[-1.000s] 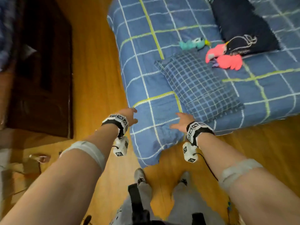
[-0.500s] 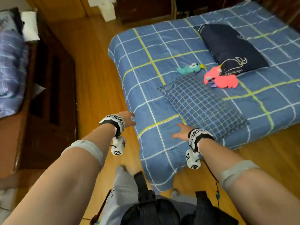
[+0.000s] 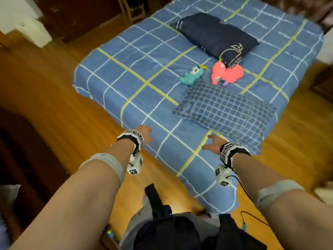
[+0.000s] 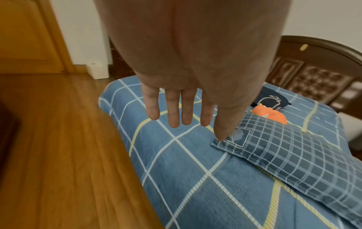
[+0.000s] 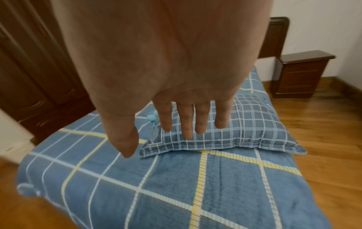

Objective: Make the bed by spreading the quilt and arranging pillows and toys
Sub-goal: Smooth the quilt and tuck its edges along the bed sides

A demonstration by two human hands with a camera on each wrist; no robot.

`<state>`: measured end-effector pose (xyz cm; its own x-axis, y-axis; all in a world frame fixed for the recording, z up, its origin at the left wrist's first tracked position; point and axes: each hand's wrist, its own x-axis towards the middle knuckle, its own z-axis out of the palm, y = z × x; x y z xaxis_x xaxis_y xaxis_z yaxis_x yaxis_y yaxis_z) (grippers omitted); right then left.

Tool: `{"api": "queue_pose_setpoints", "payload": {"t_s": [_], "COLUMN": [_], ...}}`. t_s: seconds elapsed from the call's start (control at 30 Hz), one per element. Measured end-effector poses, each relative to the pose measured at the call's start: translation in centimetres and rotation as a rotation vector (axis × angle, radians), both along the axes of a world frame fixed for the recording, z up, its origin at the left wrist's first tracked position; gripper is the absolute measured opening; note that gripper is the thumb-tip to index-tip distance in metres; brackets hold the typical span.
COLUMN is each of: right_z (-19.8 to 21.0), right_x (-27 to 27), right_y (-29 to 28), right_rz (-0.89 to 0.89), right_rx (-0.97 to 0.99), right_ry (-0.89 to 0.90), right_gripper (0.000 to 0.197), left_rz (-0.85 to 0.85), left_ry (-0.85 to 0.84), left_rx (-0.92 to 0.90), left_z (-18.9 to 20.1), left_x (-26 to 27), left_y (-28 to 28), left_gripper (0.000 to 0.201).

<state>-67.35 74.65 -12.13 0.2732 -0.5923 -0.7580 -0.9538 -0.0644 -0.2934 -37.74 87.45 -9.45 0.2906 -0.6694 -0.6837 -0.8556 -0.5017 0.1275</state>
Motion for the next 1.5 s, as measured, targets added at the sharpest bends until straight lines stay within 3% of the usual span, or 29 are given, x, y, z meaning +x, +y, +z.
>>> {"api": "queue_pose_setpoints", "payload": {"t_s": [0.2, 0.37, 0.5, 0.6, 0.67, 0.77, 0.87, 0.93, 1.0, 1.03, 1.13, 1.23, 1.3, 1.37, 1.43, 1.5], "right_z": [1.0, -1.7, -6.0, -11.3, -15.6, -21.3, -27.5, -32.5, -37.1, -39.5, -43.5, -44.6, -45.4, -45.1, -44.6, -44.0], "right_x": [2.6, 5.3, 7.9, 10.8, 13.5, 16.6, 17.6, 17.4, 17.3, 17.1, 17.0, 18.4, 19.0, 19.1, 18.7, 18.3], "right_y": [1.7, 4.5, 5.3, 6.9, 8.1, 10.3, 11.1, 10.8, 10.5, 10.3, 8.7, 7.1, 7.2, 7.9, 8.4, 7.7], "right_rz": [-0.153, -0.211, -0.437, -0.767, -1.067, -1.491, -1.906, -2.069, -2.203, -2.242, -2.251, -2.189, -2.237, -2.292, -2.259, -2.213], "right_rx": [-0.058, -0.061, -0.016, 0.066, 0.159, 0.335, 0.454, 0.453, 0.434, 0.406, 0.300, 0.204, 0.164, 0.160, 0.169, 0.166], "right_ry": [-0.016, 0.054, 0.078, -0.002, -0.115, -0.283, -0.562, -0.700, -0.830, -0.891, -1.059, -1.330, -1.410, -1.350, -1.263, -1.334], "right_gripper": [0.083, 0.085, 0.085, 0.082, 0.089, 0.093, 0.097, 0.127, 0.151, 0.153, 0.124, 0.077, 0.072, 0.072, 0.070, 0.068], "left_rz": [-0.198, -0.454, -0.526, -0.224, 0.202, 0.814, 1.106, 1.243, 1.356, 1.394, 1.511, 1.431, 1.394, 1.382, 1.416, 1.357], "left_ry": [-0.112, -0.167, -0.090, 0.166, 0.358, 0.672, 0.869, 0.949, 1.023, 1.080, 1.254, 1.418, 1.370, 1.336, 1.318, 1.384], "left_rx": [-0.040, 0.031, -0.008, 0.037, 0.101, 0.249, 0.263, 0.201, 0.106, 0.064, -0.052, -0.118, -0.132, -0.113, -0.145, -0.101], "left_z": [3.1, 0.1, -4.7, -11.3, -16.0, -22.4, -29.4, -34.7, -39.5, -41.7, -47.2, -47.7, -47.3, -46.7, -45.8, -45.1], "left_x": [4.7, 7.1, 9.7, 11.9, 13.6, 15.6, 16.6, 16.7, 16.8, 16.6, 15.8, 15.5, 15.9, 16.6, 17.3, 17.1], "left_y": [-3.4, -5.5, -9.3, -11.5, -11.4, -8.4, -5.8, -5.5, -5.6, -5.9, -8.5, -11.4, -11.3, -10.7, -10.7, -12.1], "left_gripper": [0.056, 0.054, 0.052, 0.047, 0.050, 0.076, 0.101, 0.114, 0.117, 0.113, 0.103, 0.075, 0.060, 0.053, 0.056, 0.066]}}
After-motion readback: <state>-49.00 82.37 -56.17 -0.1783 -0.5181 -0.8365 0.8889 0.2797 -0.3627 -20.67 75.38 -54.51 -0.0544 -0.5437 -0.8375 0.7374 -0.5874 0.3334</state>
